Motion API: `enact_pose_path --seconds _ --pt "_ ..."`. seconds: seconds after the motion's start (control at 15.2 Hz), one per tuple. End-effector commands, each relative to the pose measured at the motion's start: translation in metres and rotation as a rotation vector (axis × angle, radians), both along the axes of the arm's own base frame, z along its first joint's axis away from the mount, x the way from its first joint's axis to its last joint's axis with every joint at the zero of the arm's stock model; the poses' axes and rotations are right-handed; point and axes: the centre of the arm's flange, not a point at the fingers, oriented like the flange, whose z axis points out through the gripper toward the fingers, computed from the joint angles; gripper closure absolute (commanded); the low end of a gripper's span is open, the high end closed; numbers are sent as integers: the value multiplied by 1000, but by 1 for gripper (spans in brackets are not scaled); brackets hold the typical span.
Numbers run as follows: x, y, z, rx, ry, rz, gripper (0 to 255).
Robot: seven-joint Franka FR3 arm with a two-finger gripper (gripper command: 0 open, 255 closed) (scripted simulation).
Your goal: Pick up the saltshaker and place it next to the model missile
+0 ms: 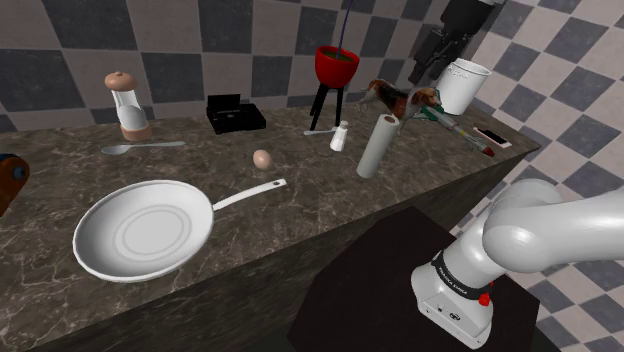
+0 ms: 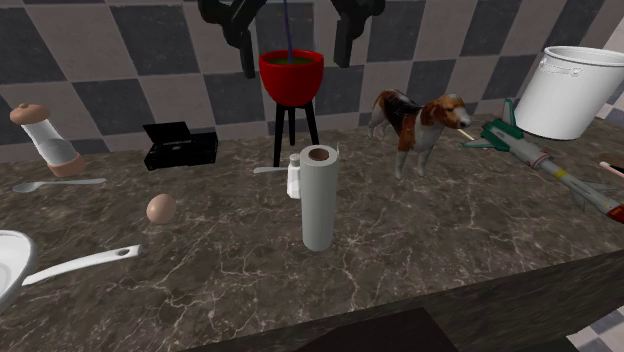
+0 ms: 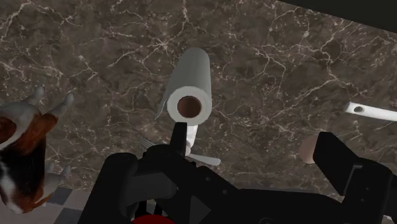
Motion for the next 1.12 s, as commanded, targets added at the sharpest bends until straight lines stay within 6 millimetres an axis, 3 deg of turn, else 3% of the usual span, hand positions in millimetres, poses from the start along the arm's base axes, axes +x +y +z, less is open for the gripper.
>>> enact_pose_path --seconds 0.0,1.06 --pt "0 0 0 0 0 0 0" --pt "102 -58 -171 65 -96 -81 0"
